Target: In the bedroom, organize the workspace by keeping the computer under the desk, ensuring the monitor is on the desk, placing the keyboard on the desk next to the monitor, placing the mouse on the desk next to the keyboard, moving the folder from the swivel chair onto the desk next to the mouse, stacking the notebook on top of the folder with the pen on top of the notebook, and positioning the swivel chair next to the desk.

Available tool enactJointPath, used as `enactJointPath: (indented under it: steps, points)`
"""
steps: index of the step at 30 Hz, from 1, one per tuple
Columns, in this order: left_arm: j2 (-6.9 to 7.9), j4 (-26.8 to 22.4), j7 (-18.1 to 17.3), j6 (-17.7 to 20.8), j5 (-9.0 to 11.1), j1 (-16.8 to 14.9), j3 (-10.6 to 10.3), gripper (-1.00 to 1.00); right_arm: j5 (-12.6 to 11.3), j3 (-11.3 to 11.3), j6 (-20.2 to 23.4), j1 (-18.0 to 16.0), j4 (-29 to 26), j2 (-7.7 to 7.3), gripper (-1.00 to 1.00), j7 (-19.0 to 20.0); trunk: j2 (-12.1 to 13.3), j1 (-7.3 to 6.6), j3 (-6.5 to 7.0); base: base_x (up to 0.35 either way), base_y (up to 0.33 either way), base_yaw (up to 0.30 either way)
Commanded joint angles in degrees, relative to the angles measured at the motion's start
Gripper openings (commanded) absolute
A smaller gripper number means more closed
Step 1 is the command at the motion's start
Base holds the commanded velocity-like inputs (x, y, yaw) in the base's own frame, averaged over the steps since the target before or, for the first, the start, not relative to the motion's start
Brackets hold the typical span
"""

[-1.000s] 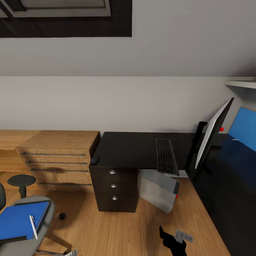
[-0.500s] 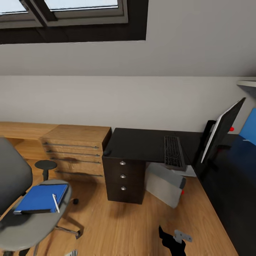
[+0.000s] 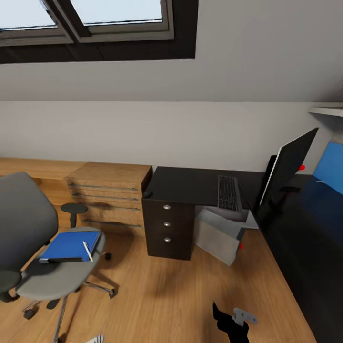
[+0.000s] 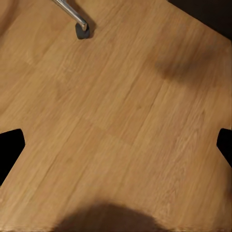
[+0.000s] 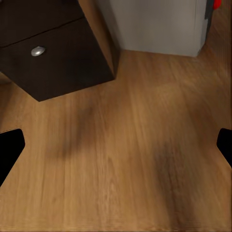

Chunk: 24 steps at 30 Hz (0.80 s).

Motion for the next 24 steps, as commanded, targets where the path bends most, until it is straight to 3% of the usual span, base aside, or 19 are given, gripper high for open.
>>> enactJointPath:
  steps: [1,19,24]
  points:
    - [0.02,0.1,-0.3,-0.2,0.6,0.0,-0.4,1.0,-0.6,-0.2,-0.2,0.0,0.1,-0.01,1.0,0.6,0.0,-0.04,-0.06,-0.329,0.0,0.001]
    - [0.01,0.1,-0.3,-0.2,0.7,0.0,-0.4,1.0,-0.3,0.2,-0.8,-0.1,-0.5,-0.38,1.0,0.6,0.0,-0.04,-0.06,-0.329,0.0,0.0]
    - [-0.06,0.1,-0.3,-0.2,0.7,0.0,-0.4,1.0,2.6,1.5,2.5,-0.2,-10.2,-0.68,1.0,-4.1,0.0,-0.04,-0.06,-0.329,0.0,0.0]
